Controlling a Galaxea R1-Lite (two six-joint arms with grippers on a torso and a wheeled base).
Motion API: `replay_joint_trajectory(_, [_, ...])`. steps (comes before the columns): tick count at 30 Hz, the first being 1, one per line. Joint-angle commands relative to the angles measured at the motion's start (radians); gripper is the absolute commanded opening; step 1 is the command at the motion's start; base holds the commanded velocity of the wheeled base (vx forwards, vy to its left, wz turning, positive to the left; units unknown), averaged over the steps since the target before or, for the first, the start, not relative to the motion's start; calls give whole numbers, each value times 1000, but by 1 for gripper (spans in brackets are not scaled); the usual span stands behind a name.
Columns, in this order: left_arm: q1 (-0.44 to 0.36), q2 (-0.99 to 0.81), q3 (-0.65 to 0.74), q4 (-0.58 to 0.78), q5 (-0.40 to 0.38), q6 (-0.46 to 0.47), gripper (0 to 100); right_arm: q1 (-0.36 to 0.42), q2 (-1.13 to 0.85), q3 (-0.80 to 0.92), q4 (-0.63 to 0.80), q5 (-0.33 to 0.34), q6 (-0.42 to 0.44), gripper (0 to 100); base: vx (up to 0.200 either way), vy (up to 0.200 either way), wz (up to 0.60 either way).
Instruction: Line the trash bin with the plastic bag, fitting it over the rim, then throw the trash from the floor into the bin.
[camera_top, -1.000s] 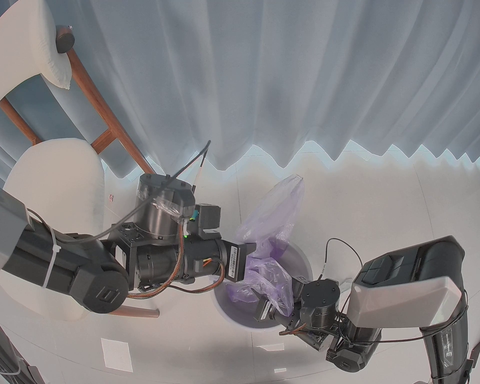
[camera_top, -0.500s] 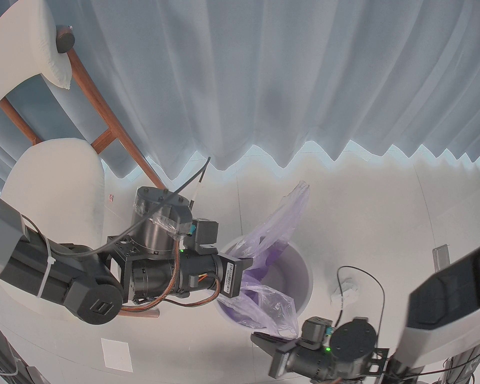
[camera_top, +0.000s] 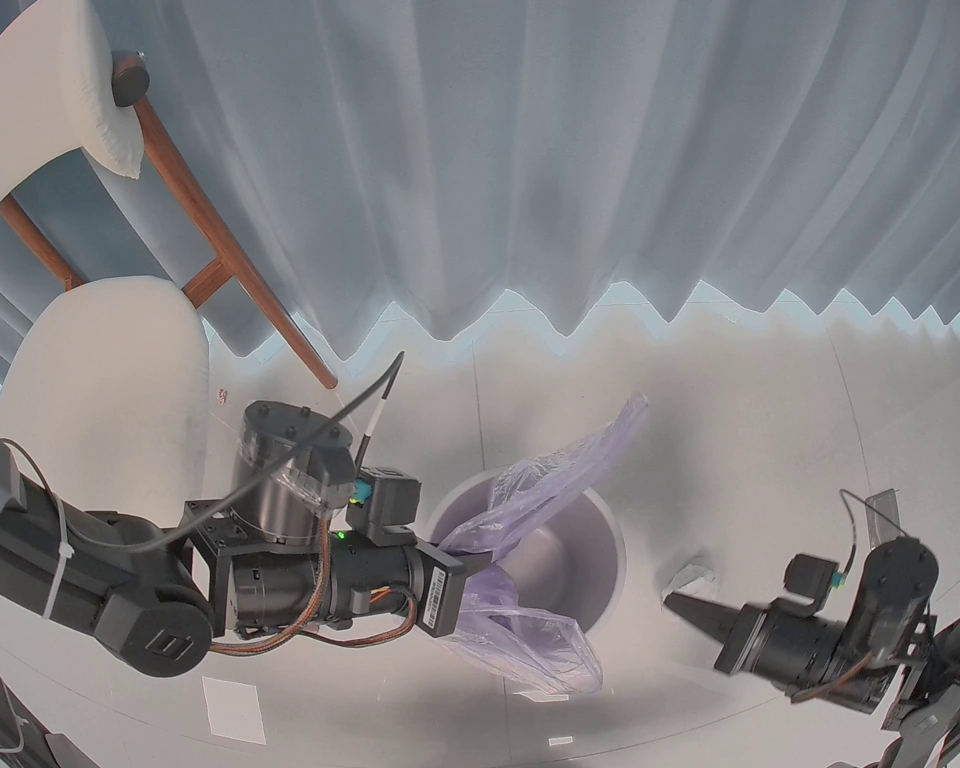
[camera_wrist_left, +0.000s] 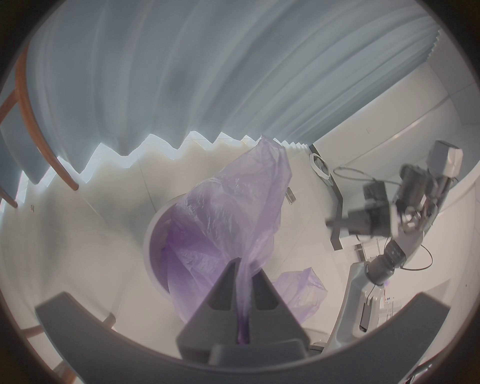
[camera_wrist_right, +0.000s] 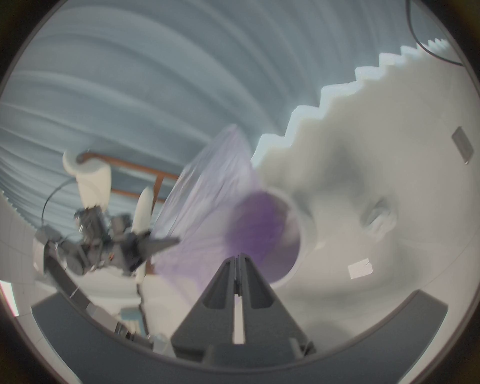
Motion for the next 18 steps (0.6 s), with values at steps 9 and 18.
replay_joint_trajectory(9, [-17,-29,54,-27,-44,80,0,-399,324,-153,-185,157,-208,0,0,0,0])
replay_joint_trajectory(18, [-12,-23,61,-68,-44,111,0,-421,610,-296,-362,165,-465,0,0,0,0])
